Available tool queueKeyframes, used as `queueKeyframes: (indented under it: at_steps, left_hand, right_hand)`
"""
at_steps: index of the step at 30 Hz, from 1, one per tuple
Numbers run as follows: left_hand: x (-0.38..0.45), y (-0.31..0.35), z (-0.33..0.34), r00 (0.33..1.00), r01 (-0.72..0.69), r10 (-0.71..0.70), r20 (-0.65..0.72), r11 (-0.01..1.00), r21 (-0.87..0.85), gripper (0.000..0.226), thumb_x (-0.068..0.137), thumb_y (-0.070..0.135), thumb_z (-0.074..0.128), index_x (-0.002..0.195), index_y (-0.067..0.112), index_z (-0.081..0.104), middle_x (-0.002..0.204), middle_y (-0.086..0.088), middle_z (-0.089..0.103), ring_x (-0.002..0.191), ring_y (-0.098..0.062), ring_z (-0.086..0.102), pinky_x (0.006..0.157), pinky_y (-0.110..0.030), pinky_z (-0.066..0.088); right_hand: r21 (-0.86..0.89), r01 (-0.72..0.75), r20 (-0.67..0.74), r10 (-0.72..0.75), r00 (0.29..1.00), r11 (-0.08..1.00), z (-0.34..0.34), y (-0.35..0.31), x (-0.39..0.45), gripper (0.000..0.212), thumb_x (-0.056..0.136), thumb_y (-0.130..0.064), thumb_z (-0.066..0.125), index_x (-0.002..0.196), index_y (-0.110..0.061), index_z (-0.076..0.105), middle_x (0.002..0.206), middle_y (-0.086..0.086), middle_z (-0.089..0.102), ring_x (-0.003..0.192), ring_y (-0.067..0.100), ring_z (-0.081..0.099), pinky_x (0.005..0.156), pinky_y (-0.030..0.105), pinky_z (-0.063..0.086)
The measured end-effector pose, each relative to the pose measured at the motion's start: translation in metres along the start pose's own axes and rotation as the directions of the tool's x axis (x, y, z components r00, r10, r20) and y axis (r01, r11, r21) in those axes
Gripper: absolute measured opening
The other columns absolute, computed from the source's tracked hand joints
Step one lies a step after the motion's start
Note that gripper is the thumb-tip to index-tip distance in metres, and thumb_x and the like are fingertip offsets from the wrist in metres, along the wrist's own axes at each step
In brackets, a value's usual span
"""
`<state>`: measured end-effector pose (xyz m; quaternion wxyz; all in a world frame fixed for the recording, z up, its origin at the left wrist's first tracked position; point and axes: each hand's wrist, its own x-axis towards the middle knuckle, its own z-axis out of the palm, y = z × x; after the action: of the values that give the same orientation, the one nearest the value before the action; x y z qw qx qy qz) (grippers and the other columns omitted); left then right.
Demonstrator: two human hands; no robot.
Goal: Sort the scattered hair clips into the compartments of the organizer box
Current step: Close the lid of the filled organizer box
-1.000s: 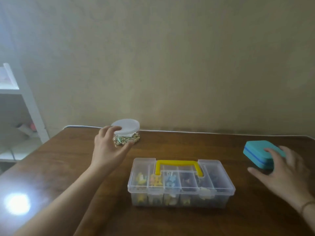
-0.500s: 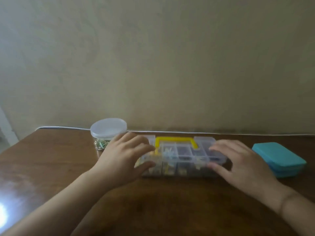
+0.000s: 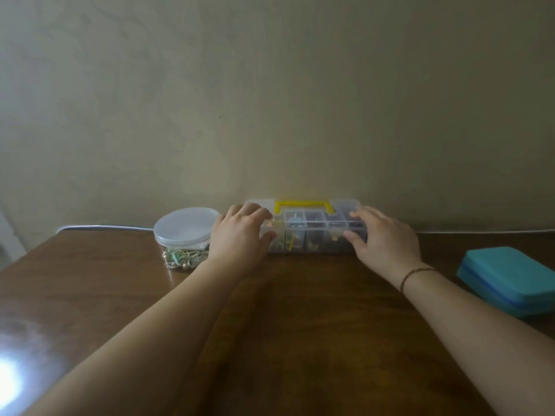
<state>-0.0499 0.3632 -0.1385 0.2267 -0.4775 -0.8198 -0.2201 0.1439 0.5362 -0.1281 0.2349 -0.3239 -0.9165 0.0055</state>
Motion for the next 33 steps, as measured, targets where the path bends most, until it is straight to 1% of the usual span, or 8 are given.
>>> queueKeyframes:
  at_steps: [3,6,9,11,14,19,25,33]
  left_hand:
    - [-0.024,-0.019,-0.013,0.999,0.046,-0.044,-0.016,0.992,0.122,0.061,0.081,0.060,0.063,0.133,0.031,0.053,0.144,-0.001,0.049,0.135,-0.030,0.038,0.111,-0.051,0.028]
    - [-0.052,-0.058,-0.031,0.951,0.303,-0.285,-0.121,0.937,0.173,0.077,0.067,0.075,0.064,0.130,0.033,0.052,0.149,-0.005,0.040,0.139,-0.036,0.028,0.108,-0.058,0.027]
    - [-0.064,-0.085,-0.039,0.853,0.521,-0.522,0.016,0.853,0.035,0.094,0.056,0.084,0.064,0.136,0.042,0.042,0.158,-0.002,0.017,0.144,-0.034,0.018,0.105,-0.055,0.034]
    - [-0.063,-0.085,-0.037,0.823,0.567,-0.566,0.048,0.813,-0.130,0.095,0.054,0.076,0.074,0.135,0.040,0.042,0.156,0.000,0.018,0.137,-0.035,0.035,0.101,-0.050,0.041]
    - [-0.057,-0.079,-0.032,0.821,0.553,-0.571,0.008,0.792,-0.260,0.089,0.056,0.058,0.086,0.133,0.033,0.048,0.150,-0.001,0.029,0.124,-0.033,0.050,0.099,-0.044,0.043]
    - [-0.067,-0.080,-0.038,0.818,0.492,-0.571,-0.063,0.752,-0.438,0.084,0.058,0.041,0.093,0.131,0.023,0.056,0.143,-0.002,0.040,0.131,-0.024,0.043,0.108,-0.038,0.037]
    - [-0.044,-0.050,-0.060,0.836,0.250,-0.478,-0.268,0.768,-0.589,0.080,0.058,0.042,0.092,0.128,0.025,0.058,0.136,0.000,0.043,0.128,-0.017,0.046,0.102,-0.045,0.048]
    - [0.021,0.023,-0.029,0.926,0.234,-0.357,-0.121,0.796,-0.558,0.088,0.058,0.049,0.090,0.134,0.024,0.053,0.144,-0.002,0.038,0.132,-0.019,0.039,0.109,-0.031,0.034]
  right_hand:
    - [-0.076,0.000,0.016,0.002,1.000,0.997,-0.013,0.018,-0.017,0.070,0.086,-0.065,0.049,0.146,-0.036,0.026,0.156,-0.006,0.027,0.139,0.026,0.034,0.105,0.048,0.038]
    - [-0.285,-0.093,-0.146,0.053,0.988,0.954,-0.028,0.076,-0.049,0.071,0.079,-0.082,0.030,0.135,-0.038,0.036,0.145,-0.001,0.039,0.129,0.030,0.041,0.094,0.055,0.045]
    - [-0.358,-0.352,-0.070,0.351,0.934,0.865,-0.025,0.151,-0.082,0.087,0.060,-0.097,0.033,0.129,-0.045,0.038,0.143,-0.004,0.031,0.127,0.036,0.036,0.090,0.063,0.046]
    - [-0.290,-0.483,0.018,0.509,0.860,0.826,-0.003,0.198,-0.095,0.097,0.048,-0.102,0.037,0.128,-0.048,0.035,0.146,-0.008,0.022,0.129,0.038,0.035,0.089,0.064,0.047]
    - [-0.175,-0.551,0.086,0.570,0.817,0.816,0.021,0.231,-0.101,0.096,0.046,-0.101,0.035,0.128,-0.051,0.036,0.148,-0.004,0.017,0.126,0.037,0.038,0.085,0.062,0.049]
    - [0.108,-0.570,0.045,0.569,0.821,0.814,0.019,0.230,-0.106,0.111,0.032,-0.090,0.057,0.132,-0.051,0.029,0.142,0.000,0.025,0.122,0.039,0.044,0.079,0.061,0.052]
    - [0.135,-0.511,-0.074,0.523,0.849,0.849,-0.013,0.178,-0.109,0.089,0.054,-0.052,0.083,0.129,-0.038,0.037,0.130,-0.002,0.029,0.117,0.037,0.041,0.090,0.059,0.048]
    - [0.178,-0.515,-0.105,0.537,0.837,0.838,-0.025,0.164,-0.111,0.088,0.064,-0.045,0.084,0.136,-0.027,0.038,0.135,0.000,0.027,0.119,0.039,0.044,0.094,0.053,0.046]
